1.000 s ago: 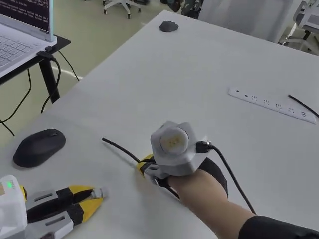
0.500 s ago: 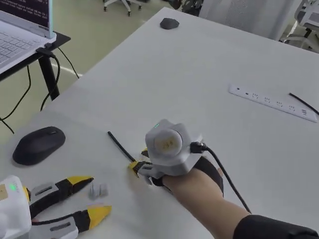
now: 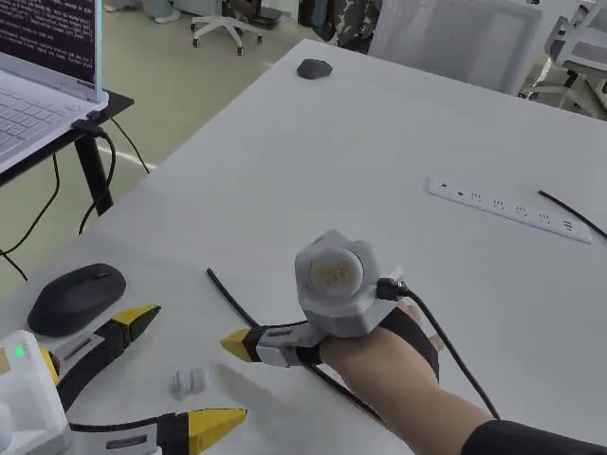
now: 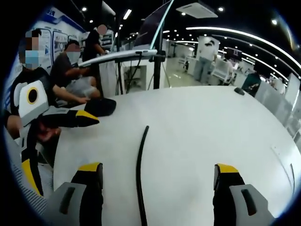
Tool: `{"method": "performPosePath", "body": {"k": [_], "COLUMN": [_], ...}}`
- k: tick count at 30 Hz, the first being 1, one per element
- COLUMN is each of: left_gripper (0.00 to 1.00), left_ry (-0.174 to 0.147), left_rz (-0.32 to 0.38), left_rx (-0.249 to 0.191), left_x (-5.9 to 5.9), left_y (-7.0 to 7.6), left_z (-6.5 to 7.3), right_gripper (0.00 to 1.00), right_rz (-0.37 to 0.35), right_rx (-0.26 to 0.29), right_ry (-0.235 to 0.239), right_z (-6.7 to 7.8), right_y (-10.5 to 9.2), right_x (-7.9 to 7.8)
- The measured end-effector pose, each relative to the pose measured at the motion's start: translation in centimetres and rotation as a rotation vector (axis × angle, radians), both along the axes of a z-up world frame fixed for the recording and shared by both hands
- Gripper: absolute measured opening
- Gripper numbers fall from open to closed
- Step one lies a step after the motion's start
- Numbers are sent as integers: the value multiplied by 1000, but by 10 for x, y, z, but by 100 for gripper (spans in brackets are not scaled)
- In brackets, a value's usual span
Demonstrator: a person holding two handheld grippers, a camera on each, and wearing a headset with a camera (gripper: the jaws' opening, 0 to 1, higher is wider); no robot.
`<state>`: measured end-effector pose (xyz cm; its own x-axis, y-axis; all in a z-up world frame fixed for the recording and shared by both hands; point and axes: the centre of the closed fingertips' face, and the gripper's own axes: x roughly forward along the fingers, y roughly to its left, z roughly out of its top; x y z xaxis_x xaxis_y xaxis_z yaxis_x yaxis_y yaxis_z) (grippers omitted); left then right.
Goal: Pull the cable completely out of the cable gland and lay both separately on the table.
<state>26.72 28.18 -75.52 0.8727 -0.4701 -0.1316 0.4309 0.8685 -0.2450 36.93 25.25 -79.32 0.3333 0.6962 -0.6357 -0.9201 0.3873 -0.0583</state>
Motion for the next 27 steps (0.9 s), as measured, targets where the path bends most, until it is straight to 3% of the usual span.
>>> {"method": "performPosePath", "body": {"k": [2,4,9,10,11,12,14,16,18,21,22,24,27], "left_gripper": [99,99,99,99,99,99,99,99,100,100,100,100,100], "left_ry": [16,22,74,75,64,24,13,16,40,45,44,44,51], "left_rz": [-17,-9,-13,-8,-14,-29,-42,-71,-115,-165,-177,-188,-171], "left_rx": [-13,-15,40,49,56,77,116,121,139,202,204,183,146], "left_x": [-1,1,6,9,11,14,18,20,22,23,21,18,18], "left_y": [-4,-3,-7,-9,-11,-16,-25,-34,-47,-60,-65,-71,-75], "left_z": [3,5,9,14,19,29,38,43,46,51,54,59,65], "right_gripper": [99,99,99,99,99,99,99,99,99,99,99,99,100], "right_rz": [-10,-48,-202,-221,-224,-243,-277,-344,-386,-463,-478,-548,-607], "right_rx": [-33,-36,-41,-67,-73,-87,-74,-24,-18,-8,-6,26,59], "right_ry": [-23,-14,19,28,24,21,10,-30,20,11,6,6,58], "right_z": [3,7,19,20,22,26,35,53,58,70,72,80,79], "right_y": [-16,-31,-94,-110,-119,-134,-151,-173,-195,-238,-245,-279,-313], "right_x": [3,6,21,22,23,25,25,30,22,16,16,11,-5]}}
